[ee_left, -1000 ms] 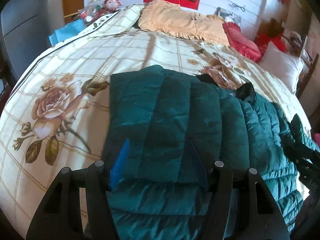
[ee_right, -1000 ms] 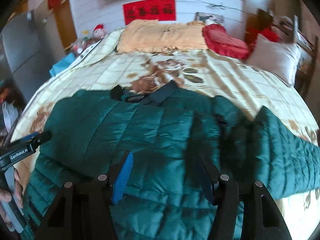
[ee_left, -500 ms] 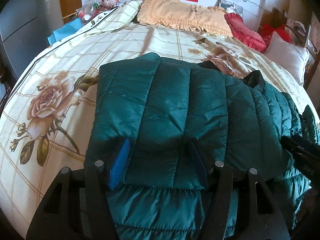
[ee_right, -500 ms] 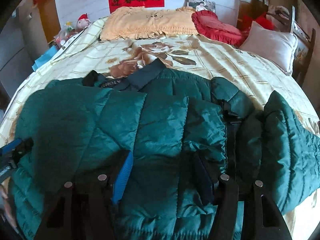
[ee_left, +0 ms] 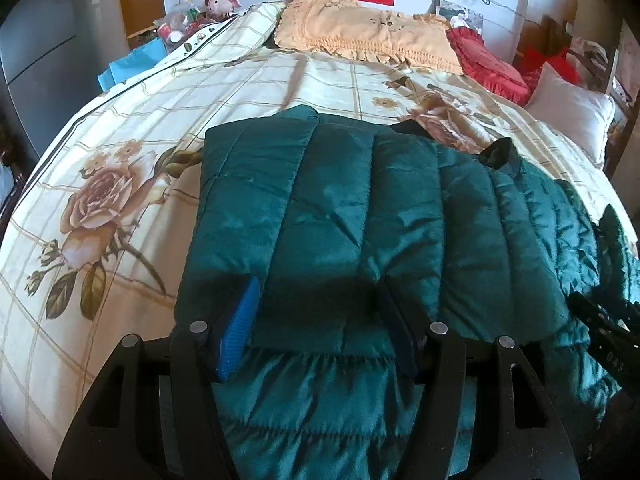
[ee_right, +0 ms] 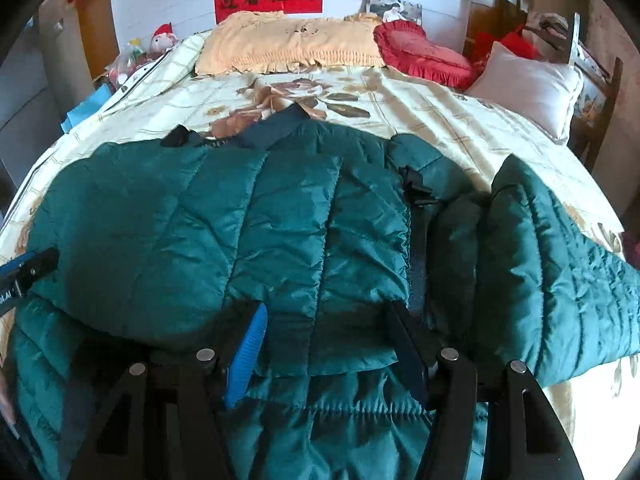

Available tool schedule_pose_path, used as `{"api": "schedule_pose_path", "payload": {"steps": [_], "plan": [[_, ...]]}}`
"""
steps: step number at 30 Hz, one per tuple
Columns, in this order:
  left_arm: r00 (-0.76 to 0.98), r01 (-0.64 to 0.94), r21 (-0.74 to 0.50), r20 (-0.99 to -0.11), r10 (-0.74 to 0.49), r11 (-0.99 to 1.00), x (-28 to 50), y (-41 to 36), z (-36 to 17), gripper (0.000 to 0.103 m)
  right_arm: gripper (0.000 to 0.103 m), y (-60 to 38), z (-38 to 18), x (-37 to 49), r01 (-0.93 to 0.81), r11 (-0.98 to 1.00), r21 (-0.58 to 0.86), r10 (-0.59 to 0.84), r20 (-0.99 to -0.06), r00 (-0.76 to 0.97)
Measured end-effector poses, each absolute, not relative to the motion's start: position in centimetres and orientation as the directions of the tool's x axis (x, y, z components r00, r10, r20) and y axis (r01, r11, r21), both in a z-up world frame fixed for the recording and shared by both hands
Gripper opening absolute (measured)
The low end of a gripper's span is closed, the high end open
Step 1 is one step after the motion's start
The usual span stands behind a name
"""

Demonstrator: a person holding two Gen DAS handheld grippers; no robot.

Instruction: Fold large clothes

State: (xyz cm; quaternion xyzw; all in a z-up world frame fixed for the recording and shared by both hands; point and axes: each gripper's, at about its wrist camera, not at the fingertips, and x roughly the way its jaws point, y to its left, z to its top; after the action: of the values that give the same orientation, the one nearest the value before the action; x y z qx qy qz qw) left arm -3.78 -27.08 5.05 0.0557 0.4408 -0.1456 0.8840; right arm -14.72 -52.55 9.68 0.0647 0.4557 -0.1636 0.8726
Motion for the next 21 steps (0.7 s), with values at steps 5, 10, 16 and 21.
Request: {"api": "schedule_pose_path", "payload": {"steps": [5,10,16,21], "plan": [[0.580,0.318,-0.049,-0.780,-0.235,0.947,-5.5,-27.0,6.4,0.061,0.061,-52.0,12.2,-17.5,0.345,0.939,0.008,-0.207,-0.786,0.583],[0.590,0.345,-0.064,-0.762,-0.269,0.936,-7.8,-27.5,7.4,0.061,0.074,-51.7,13.3,-20.3,0.347,0.938,0.022,-0.203,-0.776,0.598],[0.588,0.381,-0.066,-0.753,-0.297,0.922,-10.1,-28.8,7.9,0.061,0.074,-51.8,13.5,-22.6,0.354,0.934,0.051,-0.188,-0.772,0.607],[0.583,0.404,-0.053,-0.755,-0.301,0.913,-11.4,-30.0,7.9,0.061,0.074,-52.0,13.6,-23.6,0.363,0.930,0.058,-0.190,-0.769,0.610]]}}
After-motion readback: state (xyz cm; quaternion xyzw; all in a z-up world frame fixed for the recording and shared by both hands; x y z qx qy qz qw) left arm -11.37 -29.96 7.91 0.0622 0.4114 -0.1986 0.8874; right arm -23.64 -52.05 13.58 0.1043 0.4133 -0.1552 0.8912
